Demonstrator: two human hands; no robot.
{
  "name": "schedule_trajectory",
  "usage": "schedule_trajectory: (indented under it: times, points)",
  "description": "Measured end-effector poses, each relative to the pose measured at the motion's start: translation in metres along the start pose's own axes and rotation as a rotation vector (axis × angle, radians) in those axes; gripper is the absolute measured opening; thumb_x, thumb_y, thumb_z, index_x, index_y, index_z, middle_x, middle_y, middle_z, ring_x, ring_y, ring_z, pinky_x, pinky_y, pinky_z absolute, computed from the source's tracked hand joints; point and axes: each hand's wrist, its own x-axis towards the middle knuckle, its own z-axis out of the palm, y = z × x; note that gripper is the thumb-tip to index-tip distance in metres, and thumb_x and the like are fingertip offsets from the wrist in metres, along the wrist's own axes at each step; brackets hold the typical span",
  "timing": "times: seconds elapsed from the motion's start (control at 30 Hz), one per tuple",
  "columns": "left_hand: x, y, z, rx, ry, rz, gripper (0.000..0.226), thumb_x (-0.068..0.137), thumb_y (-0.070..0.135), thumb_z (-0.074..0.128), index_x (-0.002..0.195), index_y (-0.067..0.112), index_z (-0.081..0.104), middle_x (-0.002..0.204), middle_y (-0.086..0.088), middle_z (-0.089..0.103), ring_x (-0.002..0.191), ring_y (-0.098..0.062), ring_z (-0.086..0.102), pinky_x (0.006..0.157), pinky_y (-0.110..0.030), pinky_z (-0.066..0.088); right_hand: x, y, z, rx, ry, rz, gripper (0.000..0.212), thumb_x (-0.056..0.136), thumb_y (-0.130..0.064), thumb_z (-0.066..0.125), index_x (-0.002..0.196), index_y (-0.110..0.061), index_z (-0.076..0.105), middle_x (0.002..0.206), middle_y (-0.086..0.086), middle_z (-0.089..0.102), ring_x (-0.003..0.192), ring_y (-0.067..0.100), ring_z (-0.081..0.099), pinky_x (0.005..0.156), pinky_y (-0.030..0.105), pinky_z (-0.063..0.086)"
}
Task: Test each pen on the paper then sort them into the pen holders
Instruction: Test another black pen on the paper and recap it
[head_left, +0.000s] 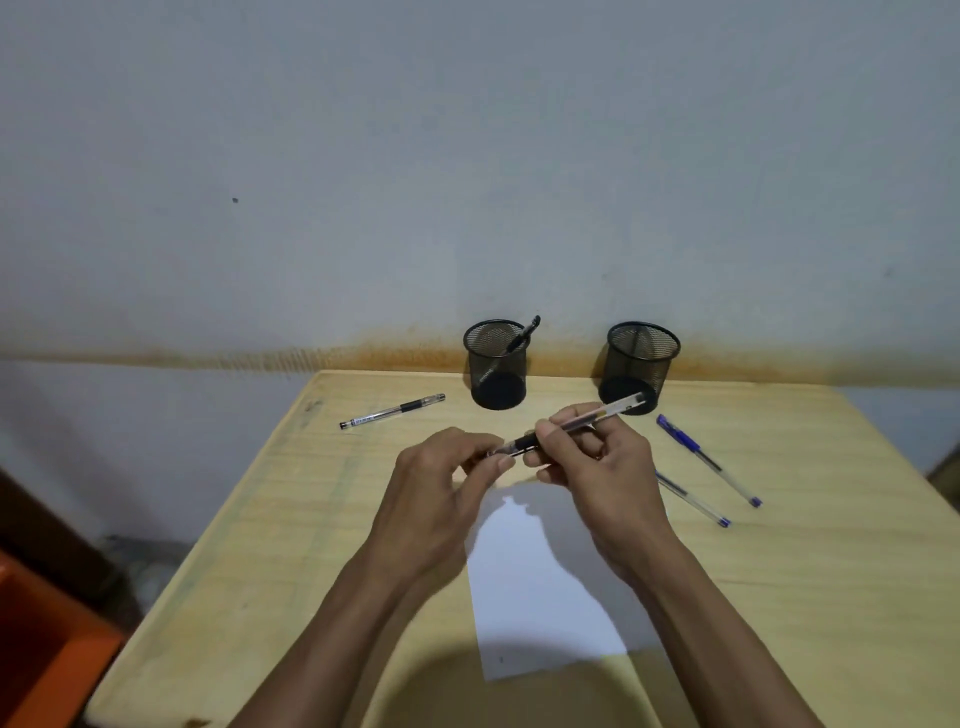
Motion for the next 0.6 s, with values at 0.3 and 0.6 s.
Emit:
schedule_trajectory:
  times: [0.3,0.6]
  points:
    - [0.004,0.038,-0.01,-0.111,-0.146,0.009,0.009,0.089,0.028,0.07,0.082,0.026,0.076,0.064,0.015,0.063,0.059,-0.005,0.053,0.056,-0.024,0.04,-0.022,-0.02,-0.034,0.031,-0.109,-0.152,0.012,0.098,-0.005,0.065,0.091,-0.011,0.071,0.074,0.002,0.075,0.071,0.012,0.07,0.071,0.022,0.056]
    - [-0.003,0.026,-0.023,-0.235,-0.229,-0.18,0.014,0.087,0.027,0.073,0.075,0.028,0.077,0.057,0.004,0.059,0.054,-0.011,0.048,0.056,-0.03,0.041,-0.014,-0.005,-0.018,0.045,-0.187,-0.115,0.01,0.098,-0.002,0.061,0.091,-0.005,0.068,0.07,0.006,0.071,0.065,0.014,0.066,0.067,0.024,0.055]
